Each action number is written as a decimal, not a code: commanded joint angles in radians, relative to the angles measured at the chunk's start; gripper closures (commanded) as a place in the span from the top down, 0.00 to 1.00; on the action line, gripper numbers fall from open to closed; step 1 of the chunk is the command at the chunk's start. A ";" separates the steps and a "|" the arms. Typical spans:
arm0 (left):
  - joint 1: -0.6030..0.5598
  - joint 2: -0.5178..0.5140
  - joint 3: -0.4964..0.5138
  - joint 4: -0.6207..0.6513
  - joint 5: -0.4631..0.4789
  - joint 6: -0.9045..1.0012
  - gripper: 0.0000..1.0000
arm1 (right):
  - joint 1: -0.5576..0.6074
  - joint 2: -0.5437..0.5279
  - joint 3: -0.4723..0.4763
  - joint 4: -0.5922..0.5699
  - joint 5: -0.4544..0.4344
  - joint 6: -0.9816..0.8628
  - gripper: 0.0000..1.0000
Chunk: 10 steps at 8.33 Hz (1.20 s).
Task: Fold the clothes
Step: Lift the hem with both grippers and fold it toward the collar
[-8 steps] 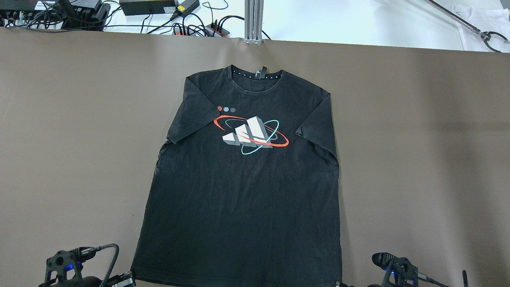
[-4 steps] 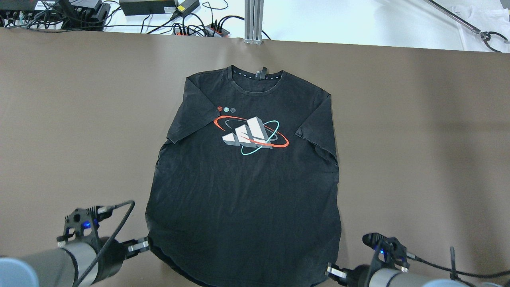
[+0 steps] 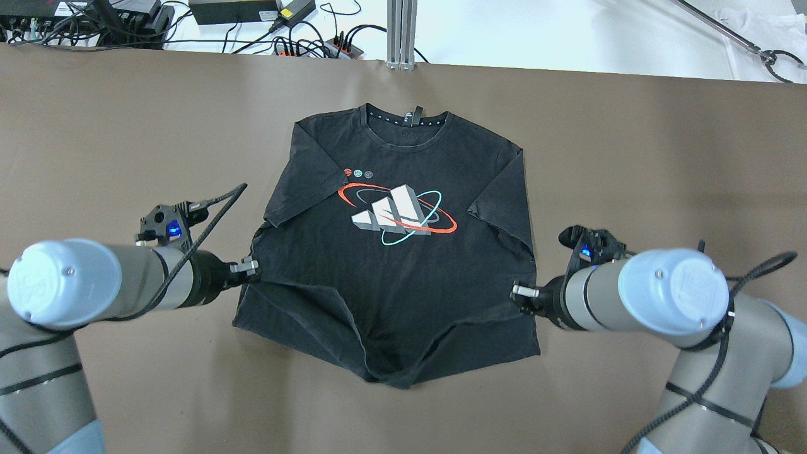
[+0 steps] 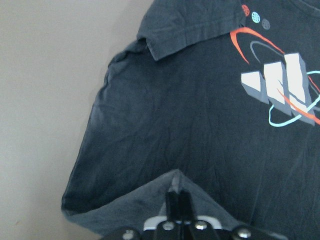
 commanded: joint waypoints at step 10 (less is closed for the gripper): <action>-0.384 -0.286 0.418 -0.018 -0.238 0.180 0.00 | 0.399 0.400 -0.528 -0.101 0.034 -0.410 0.00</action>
